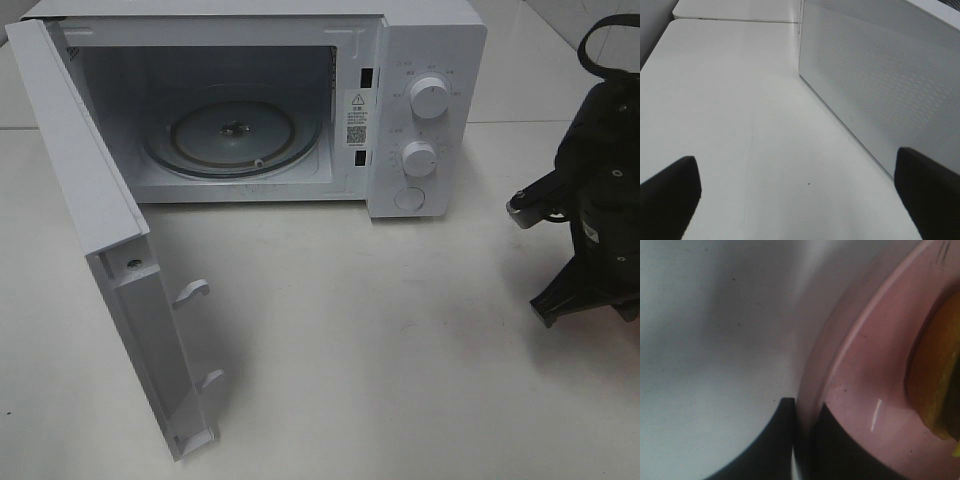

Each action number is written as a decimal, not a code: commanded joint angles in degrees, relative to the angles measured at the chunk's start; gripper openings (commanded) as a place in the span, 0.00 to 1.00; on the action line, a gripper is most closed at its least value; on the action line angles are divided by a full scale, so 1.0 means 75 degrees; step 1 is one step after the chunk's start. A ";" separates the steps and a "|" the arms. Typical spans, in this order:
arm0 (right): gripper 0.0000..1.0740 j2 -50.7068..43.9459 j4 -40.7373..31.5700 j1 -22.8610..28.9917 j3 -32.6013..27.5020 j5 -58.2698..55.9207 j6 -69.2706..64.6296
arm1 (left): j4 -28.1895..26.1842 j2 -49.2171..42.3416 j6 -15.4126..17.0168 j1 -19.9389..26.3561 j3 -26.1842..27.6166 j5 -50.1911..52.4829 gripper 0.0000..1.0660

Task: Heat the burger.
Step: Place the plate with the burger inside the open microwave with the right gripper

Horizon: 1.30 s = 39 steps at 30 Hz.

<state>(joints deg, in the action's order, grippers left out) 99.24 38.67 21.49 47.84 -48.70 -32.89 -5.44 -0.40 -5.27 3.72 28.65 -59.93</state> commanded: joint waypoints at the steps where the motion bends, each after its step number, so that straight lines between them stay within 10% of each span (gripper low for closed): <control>1: 0.00 -0.0283 0.0397 0.0206 -0.0138 -0.0435 -0.0053 | -0.0046 -0.0176 0.0008 -0.0038 -0.0023 0.0061 0.92; 39: 0.02 -0.2116 0.0076 0.4079 -0.0588 -0.1696 0.0657 | -0.0046 -0.0176 0.0000 -0.0038 -0.0023 0.0061 0.92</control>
<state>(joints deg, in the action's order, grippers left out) 84.05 36.38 51.74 43.49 -59.30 -28.65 -5.44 -0.40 -5.27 3.72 28.65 -59.93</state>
